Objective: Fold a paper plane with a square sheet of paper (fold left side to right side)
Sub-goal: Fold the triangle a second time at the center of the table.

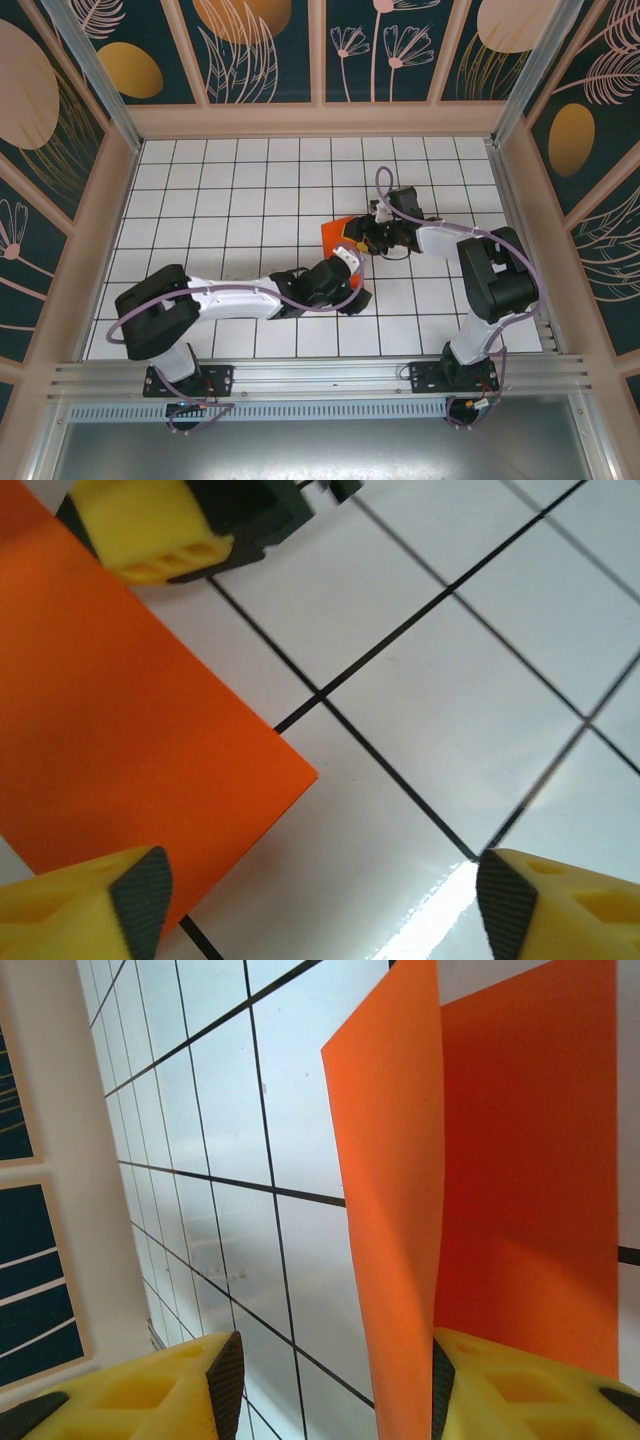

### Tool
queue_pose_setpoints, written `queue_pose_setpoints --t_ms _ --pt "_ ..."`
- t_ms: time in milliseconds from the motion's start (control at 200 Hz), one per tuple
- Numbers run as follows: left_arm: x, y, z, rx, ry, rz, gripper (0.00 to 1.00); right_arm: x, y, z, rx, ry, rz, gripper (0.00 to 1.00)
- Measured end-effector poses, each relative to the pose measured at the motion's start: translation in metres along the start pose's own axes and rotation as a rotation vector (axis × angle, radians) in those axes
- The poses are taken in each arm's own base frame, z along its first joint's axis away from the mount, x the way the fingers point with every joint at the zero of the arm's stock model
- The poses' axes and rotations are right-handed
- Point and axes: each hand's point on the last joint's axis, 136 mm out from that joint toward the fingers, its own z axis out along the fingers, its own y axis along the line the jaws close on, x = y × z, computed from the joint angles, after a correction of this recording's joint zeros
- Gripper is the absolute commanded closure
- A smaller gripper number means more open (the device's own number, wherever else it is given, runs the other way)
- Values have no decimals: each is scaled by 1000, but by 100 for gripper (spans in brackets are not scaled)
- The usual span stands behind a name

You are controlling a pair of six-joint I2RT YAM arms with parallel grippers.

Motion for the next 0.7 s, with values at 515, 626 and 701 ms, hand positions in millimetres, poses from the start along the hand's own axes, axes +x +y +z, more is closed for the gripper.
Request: queue_pose_setpoints --t_ms 515,626,701 --pt "-1 19 32 -319 26 107 7 1 -1 1 -2 8 -4 49" --pt "-1 22 36 -354 30 129 9 1 -1 1 -2 8 -3 49" --pt "2 25 38 -374 37 143 13 1 -1 1 -2 8 -3 49"
